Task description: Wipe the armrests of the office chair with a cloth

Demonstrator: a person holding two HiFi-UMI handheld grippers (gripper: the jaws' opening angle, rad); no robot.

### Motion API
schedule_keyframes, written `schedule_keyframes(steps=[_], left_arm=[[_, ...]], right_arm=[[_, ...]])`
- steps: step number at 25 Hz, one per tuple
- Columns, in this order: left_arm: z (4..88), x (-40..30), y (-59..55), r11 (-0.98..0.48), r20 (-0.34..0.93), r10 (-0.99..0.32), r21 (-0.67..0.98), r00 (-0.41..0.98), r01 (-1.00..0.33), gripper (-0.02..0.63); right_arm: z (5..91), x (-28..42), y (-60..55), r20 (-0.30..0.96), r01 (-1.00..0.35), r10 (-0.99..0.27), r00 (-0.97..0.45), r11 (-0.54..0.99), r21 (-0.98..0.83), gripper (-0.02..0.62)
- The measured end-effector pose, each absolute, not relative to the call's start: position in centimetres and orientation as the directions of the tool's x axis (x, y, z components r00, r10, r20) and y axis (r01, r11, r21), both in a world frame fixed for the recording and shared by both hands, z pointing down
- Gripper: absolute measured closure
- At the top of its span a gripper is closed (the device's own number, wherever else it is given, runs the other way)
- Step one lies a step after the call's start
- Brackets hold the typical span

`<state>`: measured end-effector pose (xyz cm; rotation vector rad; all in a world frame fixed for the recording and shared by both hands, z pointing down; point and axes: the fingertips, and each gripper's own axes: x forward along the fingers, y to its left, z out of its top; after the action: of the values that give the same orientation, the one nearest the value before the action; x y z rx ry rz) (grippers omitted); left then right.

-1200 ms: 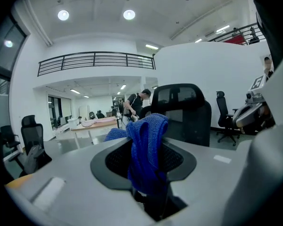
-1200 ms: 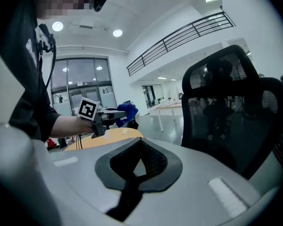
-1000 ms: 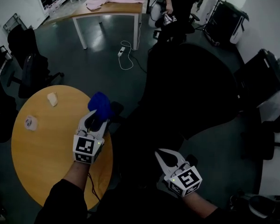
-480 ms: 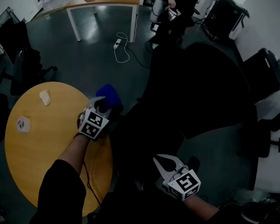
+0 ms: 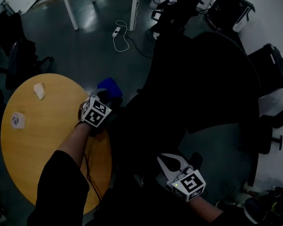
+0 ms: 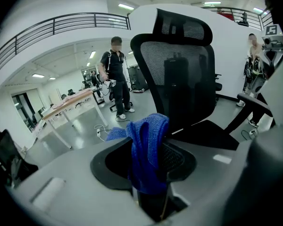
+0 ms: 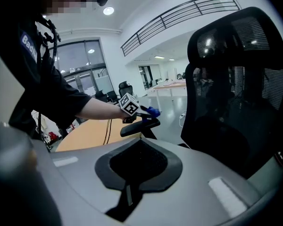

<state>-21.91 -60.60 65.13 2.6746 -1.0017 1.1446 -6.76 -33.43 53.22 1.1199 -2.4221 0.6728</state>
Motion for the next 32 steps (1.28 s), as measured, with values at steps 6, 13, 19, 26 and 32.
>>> schedule_keyframes(steps=[6, 13, 19, 26, 32], left_arm=[[65.1, -23.8, -59.2, -0.763, 0.681, -0.556, -0.191, 0.476, -0.618, 0.446], [65.4, -28.1, -56.0, -0.716, 0.696, -0.589, -0.216, 0.41, -0.664, 0.446], [65.2, -30.1, -53.1, -0.668, 0.699, -0.616, -0.218, 0.364, -0.712, 0.446], [64.6, -33.2, -49.9, -0.586, 0.691, -0.65, -0.191, 0.316, -0.787, 0.446], [66.0, -36.0, -45.9, -0.513, 0.737, -0.632, -0.168, 0.239, -0.842, 0.446]], right_arm=[[52.8, -6.6, -33.7, 0.515, -0.771, -0.591, -0.621, 0.578, -0.266, 0.591], [52.1, -7.6, -33.6, 0.495, -0.749, -0.579, -0.648, 0.604, -0.274, 0.591], [51.3, -7.7, -32.8, 0.484, -0.724, -0.56, -0.672, 0.636, -0.269, 0.591], [50.6, -8.1, -31.5, 0.456, -0.688, -0.54, -0.708, 0.673, -0.272, 0.591], [49.8, -7.6, -30.8, 0.436, -0.673, -0.535, -0.724, 0.686, -0.277, 0.59]])
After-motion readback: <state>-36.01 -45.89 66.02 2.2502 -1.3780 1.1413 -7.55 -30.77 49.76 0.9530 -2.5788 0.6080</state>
